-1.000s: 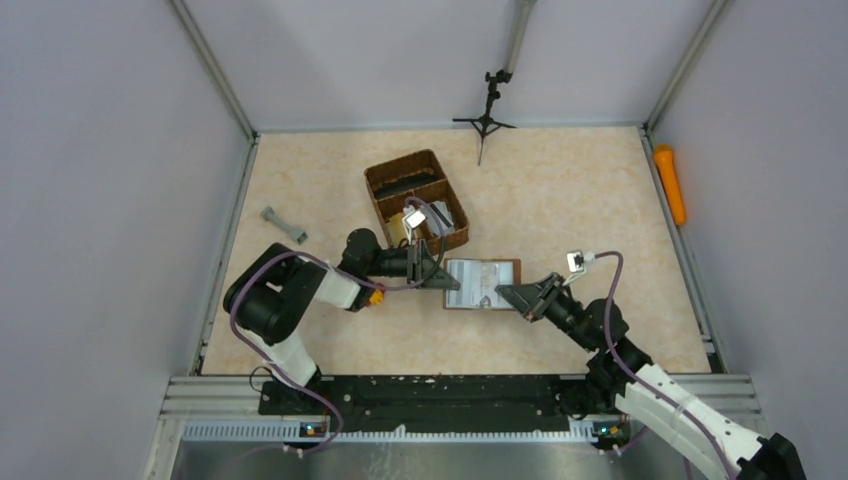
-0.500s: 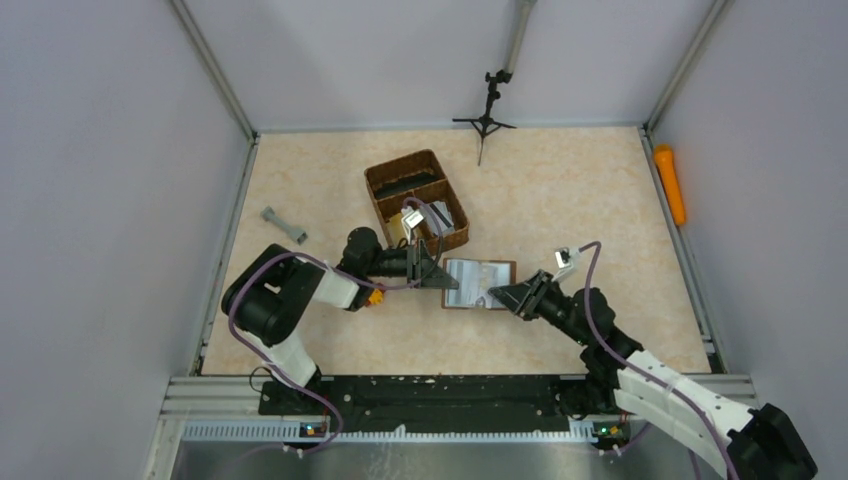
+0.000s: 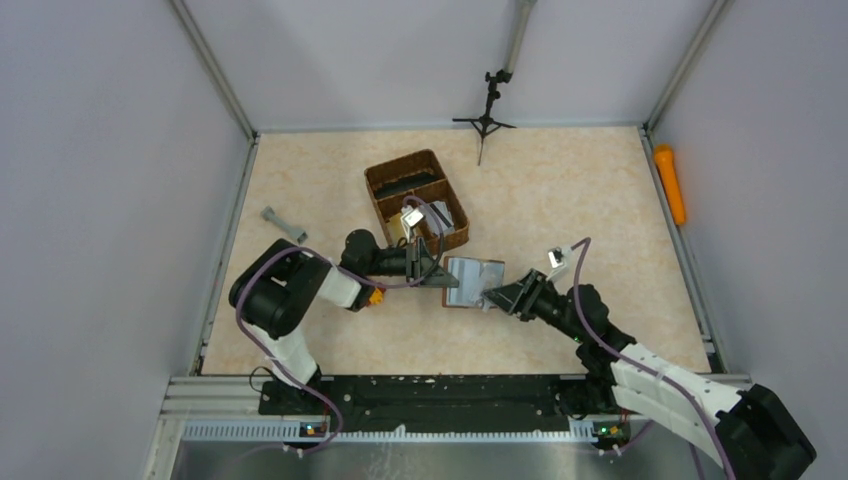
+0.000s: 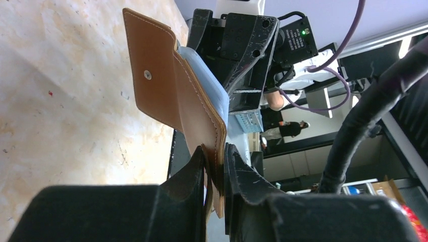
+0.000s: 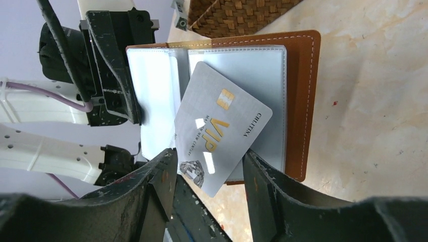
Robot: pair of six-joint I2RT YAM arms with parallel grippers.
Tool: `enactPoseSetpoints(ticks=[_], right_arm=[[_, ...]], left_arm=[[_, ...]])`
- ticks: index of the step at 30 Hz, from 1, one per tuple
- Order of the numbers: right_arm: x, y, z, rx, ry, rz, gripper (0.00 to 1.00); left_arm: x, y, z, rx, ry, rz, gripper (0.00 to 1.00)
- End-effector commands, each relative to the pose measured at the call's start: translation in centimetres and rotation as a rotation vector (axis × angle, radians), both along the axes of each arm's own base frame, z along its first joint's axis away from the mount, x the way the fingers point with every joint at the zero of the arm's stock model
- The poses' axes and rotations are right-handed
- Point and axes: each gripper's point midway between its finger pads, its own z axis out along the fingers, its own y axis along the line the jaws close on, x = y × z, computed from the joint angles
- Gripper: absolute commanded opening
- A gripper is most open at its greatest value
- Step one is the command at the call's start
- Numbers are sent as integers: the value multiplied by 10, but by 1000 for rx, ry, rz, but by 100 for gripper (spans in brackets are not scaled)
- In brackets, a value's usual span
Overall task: Take the credit cards out of the card holder
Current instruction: Remove the credit card from the card holder.
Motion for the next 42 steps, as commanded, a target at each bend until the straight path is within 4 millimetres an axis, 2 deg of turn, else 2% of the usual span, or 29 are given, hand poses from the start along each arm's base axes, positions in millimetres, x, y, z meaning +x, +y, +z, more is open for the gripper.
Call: enactPoseSetpoints(ticks=[1,7,10,14,16,24,29,36,42], right_arm=[[3,12,36,91,-67,45,51],[4,12,49,144,-95,37,46],[6,11,55,163,-111,27,33],[10,9,61,165,-124,9,9],[12,7,59,145,-120,-9,2],[17,-7,56,115,-117,-83,0],[22,-14,53,39,-125,-114,0],[37,-26,74,-141,-181,-165,0],[51,-13,99,-276,-215,-82,0]], left_arm=[[-4,0,19,-88,-52,-42,0],[-2,-1,14,-72,-41,-37,0],[-1,-1,11,-53,-40,-29,0],[0,-1,9,-43,-46,-24,0],[0,-1,9,-40,-50,-21,0],[4,2,6,-5,-71,11,0],[11,10,7,-4,-74,48,0],[21,19,0,35,-76,109,0],[30,25,-17,186,-112,169,0]])
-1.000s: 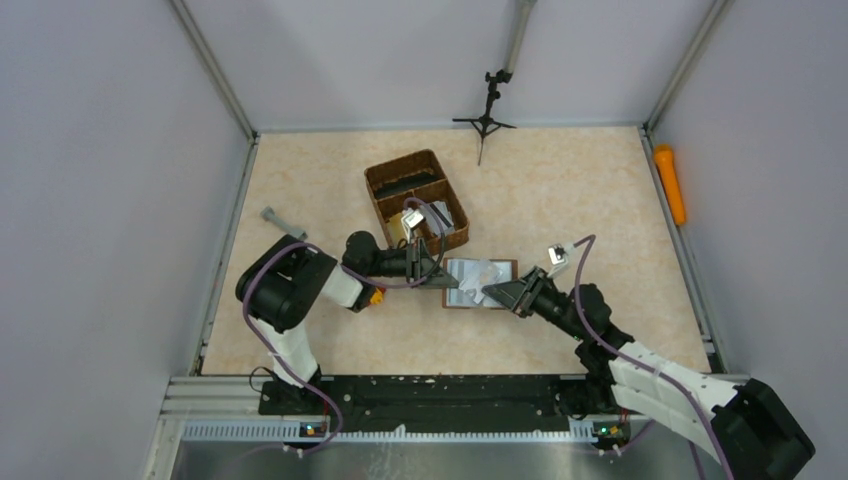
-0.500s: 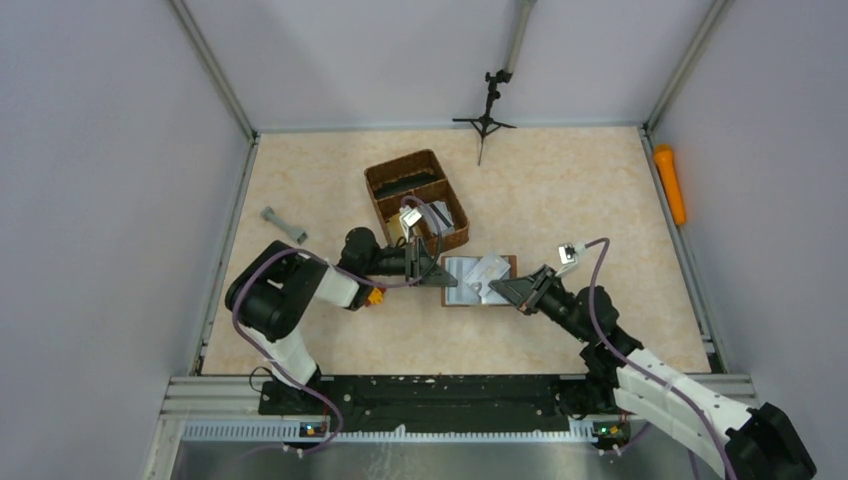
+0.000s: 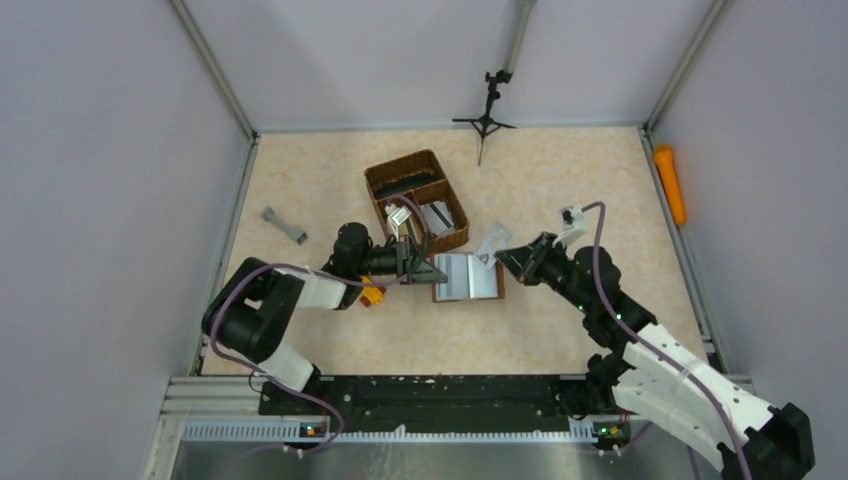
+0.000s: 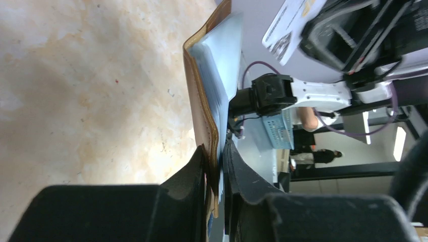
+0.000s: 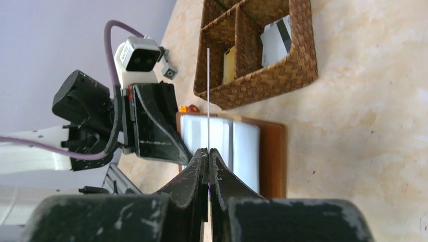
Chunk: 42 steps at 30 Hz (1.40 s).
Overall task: Take the credit cards out of the card holder
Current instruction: Remove the credit card from the card holder, then place the credit card in the storage box.
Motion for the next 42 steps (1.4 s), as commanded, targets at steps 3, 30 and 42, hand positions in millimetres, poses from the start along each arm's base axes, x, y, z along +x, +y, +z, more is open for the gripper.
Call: enactPoseSetpoints(ticks=[3,30,42], right_arm=[[20,19,28,-188,-32,118,0],[159,97,-28,-708,221,370,0],[175,118,-71,-736,321,459,1]], left_arm=[[10,9,-10,151,-96,62,0],[-36,42,-48,452,-19,100,4],[-35,51,-59,564,9,145,5]])
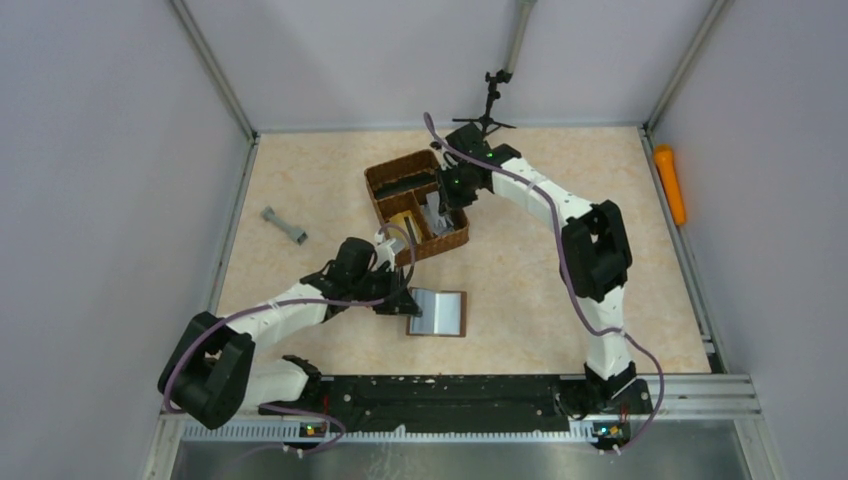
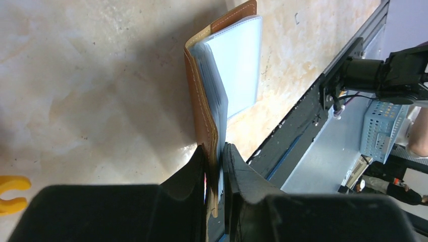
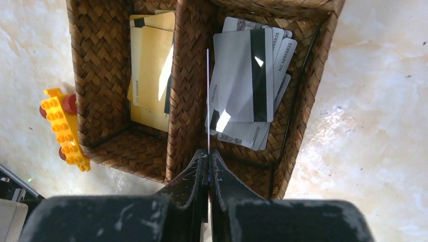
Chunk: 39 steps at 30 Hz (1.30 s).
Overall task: Take the credit cards out of the card holder
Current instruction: Place the credit card in the storage box, then remove the credit card from the card holder.
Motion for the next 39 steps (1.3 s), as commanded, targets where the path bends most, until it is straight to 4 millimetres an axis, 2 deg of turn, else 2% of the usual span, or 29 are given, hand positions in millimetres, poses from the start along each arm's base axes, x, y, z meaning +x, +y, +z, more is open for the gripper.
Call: enactPoseSetpoints(ticks=[1,4,5,11,15,16,17,18,19,22,25,28,30,33,35,36,39], right_arm=[[7,4,5,6,-1,24,6],[13,-5,9,-30,-35,-26,29],[15,-9,11,-41,-51,-46,34],[3,-27,40,-32,-119,-101,38],[-32,-31,60,49,-158,-94,39],[-43,-27,62,91,-167,-80,44],[-61,-27,54,128,-144,-67,48],[-74,-23,57,182,-145,-60,51],[-91,-20,60,238,-140,-47,52],[-134,-6,49,354,-97,-13,52],[-172,6,30,394,-35,16,51],[-202,15,12,423,5,36,57],[-209,21,9,474,-7,32,58],[-218,19,-4,526,14,8,60],[-223,18,-7,557,33,-2,73],[-226,19,-8,571,38,5,84],[-232,22,-14,583,53,5,89]], left_arm=[[8,-3,11,12,-51,-1,5],[8,-2,9,29,-48,7,5],[7,-1,8,35,-47,10,6],[9,2,10,49,-59,32,8],[10,4,9,57,-59,47,13],[11,4,8,59,-59,52,15],[11,4,7,60,-57,55,17],[11,3,7,58,-51,59,19],[11,3,6,58,-47,60,21],[12,3,5,62,-36,66,23],[12,3,2,70,-27,69,24],[10,0,3,57,-10,65,27],[10,-1,3,40,-6,70,28],[8,-2,3,25,1,80,29],[7,0,3,18,0,92,31],[6,0,4,16,-3,98,35],[4,3,3,15,-3,109,40]])
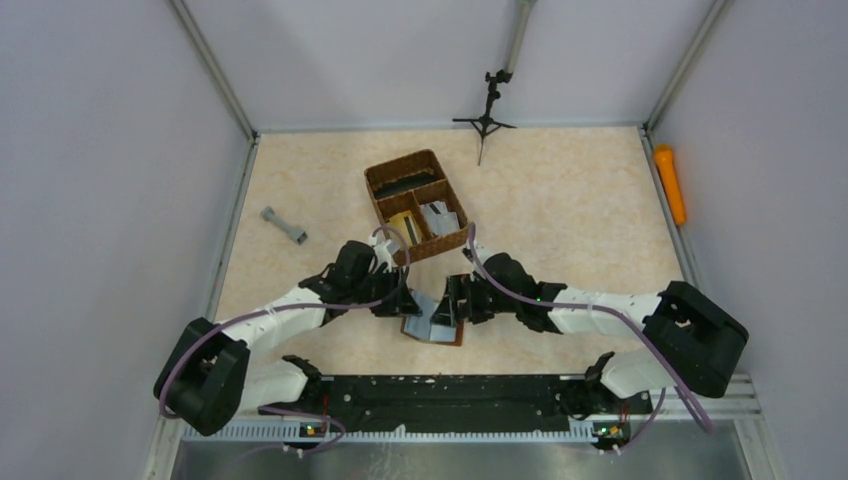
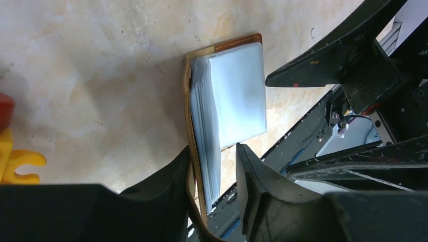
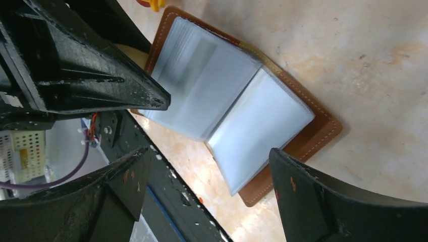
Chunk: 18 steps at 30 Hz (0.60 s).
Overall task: Take the credit cards out of the card holder
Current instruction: Remove the credit card from the card holder.
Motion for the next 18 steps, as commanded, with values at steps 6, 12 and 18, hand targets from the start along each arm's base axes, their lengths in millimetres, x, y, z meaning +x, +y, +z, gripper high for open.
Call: enactPoseSetpoints(ticks=[6,12,18], right_arm=[[2,37,42,239,-62,-19,83],[1,42,35,217,-52,-25,75],[3,38,34,184,-72,-42,83]], left_arm=[[-2,-3,8,-55,-18,23,35],[-2,-4,16,-91,-33,45,29],[-3,-5,15,-101,-28,45,26]])
